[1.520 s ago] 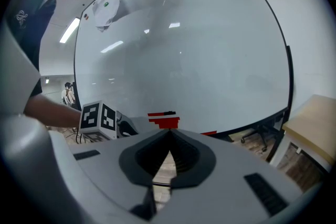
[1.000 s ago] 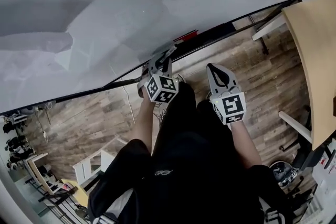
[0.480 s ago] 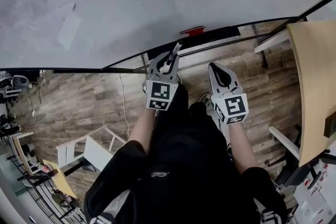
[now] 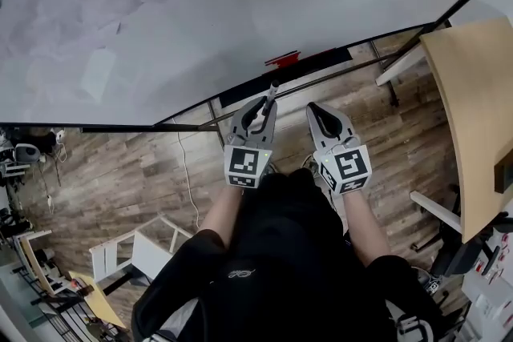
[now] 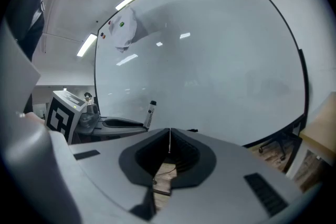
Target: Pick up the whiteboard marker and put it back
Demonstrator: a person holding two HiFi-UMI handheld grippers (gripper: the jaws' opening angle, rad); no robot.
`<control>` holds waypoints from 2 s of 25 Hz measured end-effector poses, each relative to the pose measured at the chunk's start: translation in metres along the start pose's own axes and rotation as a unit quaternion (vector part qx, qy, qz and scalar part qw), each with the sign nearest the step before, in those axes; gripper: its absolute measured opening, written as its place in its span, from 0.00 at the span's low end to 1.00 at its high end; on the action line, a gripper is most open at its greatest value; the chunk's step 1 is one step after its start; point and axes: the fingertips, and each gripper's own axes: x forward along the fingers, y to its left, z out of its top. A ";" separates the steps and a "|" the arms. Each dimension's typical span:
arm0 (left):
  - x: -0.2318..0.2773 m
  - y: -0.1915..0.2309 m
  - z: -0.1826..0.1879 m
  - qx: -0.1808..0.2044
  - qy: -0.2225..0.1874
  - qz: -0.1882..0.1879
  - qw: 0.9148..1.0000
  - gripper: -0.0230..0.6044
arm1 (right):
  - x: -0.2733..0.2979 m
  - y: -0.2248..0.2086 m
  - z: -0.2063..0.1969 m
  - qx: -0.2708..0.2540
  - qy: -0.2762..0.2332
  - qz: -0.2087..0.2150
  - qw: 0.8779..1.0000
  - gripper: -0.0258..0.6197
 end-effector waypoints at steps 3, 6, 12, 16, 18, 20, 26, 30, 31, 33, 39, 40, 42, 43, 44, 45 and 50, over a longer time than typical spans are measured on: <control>-0.002 -0.005 0.005 0.008 -0.017 -0.029 0.999 0.14 | 0.002 0.007 0.008 -0.005 -0.007 -0.007 1.000 0.04; -0.006 -0.010 0.009 0.007 -0.042 -0.068 0.997 0.14 | 0.007 0.025 0.018 -0.011 -0.019 0.008 1.000 0.05; -0.019 -0.024 0.018 -0.002 -0.077 -0.155 0.985 0.14 | 0.015 0.056 0.032 0.005 -0.026 0.035 0.999 0.23; -0.027 -0.024 0.020 -0.004 -0.096 -0.176 0.980 0.14 | 0.019 0.060 0.033 0.000 -0.022 0.023 0.999 0.23; -0.029 -0.024 0.021 -0.001 -0.100 -0.182 0.978 0.14 | 0.021 0.061 0.034 0.000 -0.021 0.022 1.000 0.23; -0.031 -0.023 0.022 0.001 -0.105 -0.186 0.977 0.14 | 0.024 0.064 0.033 -0.002 -0.019 0.023 1.000 0.23; -0.034 -0.025 0.028 0.003 -0.116 -0.198 0.973 0.14 | 0.024 0.065 0.034 0.021 -0.023 0.020 0.999 0.23; -0.035 -0.024 0.027 0.002 -0.118 -0.197 0.973 0.14 | 0.023 0.068 0.033 0.020 -0.025 0.017 0.999 0.23; -0.035 -0.024 0.027 0.003 -0.119 -0.198 0.973 0.14 | 0.023 0.068 0.033 0.021 -0.026 0.016 0.999 0.23; -0.034 -0.025 0.027 0.007 -0.119 -0.202 0.972 0.14 | 0.023 0.068 0.034 0.027 -0.030 0.015 0.999 0.23; -0.038 -0.035 0.027 0.009 -0.124 -0.228 0.966 0.14 | 0.018 0.069 0.035 0.040 -0.036 0.019 0.998 0.19; -0.039 -0.037 0.027 0.008 -0.125 -0.230 0.965 0.14 | 0.016 0.070 0.035 0.039 -0.037 0.020 0.998 0.16; -0.039 -0.038 0.027 0.006 -0.127 -0.233 0.964 0.14 | 0.014 0.071 0.036 0.032 -0.038 0.020 0.999 0.12; -0.040 -0.039 0.027 0.005 -0.128 -0.235 0.964 0.14 | 0.014 0.072 0.036 0.026 -0.038 0.019 0.999 0.12; -0.040 -0.039 0.027 0.003 -0.128 -0.237 0.963 0.14 | 0.013 0.072 0.035 0.020 -0.037 0.018 0.999 0.12; -0.040 -0.040 0.026 0.001 -0.127 -0.239 0.963 0.14 | 0.013 0.073 0.035 0.014 -0.035 0.017 0.999 0.12; -0.048 -0.034 0.022 -0.003 -0.117 -0.240 0.964 0.14 | 0.008 0.073 0.036 -0.007 -0.034 -0.018 0.999 0.12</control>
